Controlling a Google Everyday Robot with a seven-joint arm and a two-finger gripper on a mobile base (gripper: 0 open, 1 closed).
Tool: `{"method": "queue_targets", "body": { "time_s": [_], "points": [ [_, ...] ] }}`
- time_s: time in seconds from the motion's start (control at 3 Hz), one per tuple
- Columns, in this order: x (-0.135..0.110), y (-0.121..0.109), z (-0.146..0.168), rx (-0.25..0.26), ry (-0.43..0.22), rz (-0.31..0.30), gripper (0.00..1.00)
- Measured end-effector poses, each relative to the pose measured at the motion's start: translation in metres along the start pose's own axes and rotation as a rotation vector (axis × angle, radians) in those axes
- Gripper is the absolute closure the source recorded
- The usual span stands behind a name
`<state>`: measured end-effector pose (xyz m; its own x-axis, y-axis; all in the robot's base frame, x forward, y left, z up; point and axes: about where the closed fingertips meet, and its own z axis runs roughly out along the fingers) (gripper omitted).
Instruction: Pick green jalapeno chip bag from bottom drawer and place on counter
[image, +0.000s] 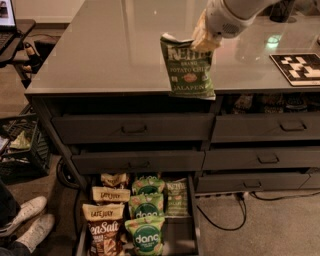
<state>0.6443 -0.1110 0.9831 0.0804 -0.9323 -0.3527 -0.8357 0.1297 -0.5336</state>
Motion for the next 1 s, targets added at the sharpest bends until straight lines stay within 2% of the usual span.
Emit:
{"method": "queue_targets", "body": {
  "time_s": [0.33,0.67,1.0],
  "points": [
    [-0.01,-0.031,-0.008,0.025,0.009,-0.041,1.0],
    [-0.026,-0.055,-0.007,0.025,0.002,-0.089,1.0],
    [-0.045,-0.071,0.008,-0.004,-0.026,-0.129,1.0]
  ]
}}
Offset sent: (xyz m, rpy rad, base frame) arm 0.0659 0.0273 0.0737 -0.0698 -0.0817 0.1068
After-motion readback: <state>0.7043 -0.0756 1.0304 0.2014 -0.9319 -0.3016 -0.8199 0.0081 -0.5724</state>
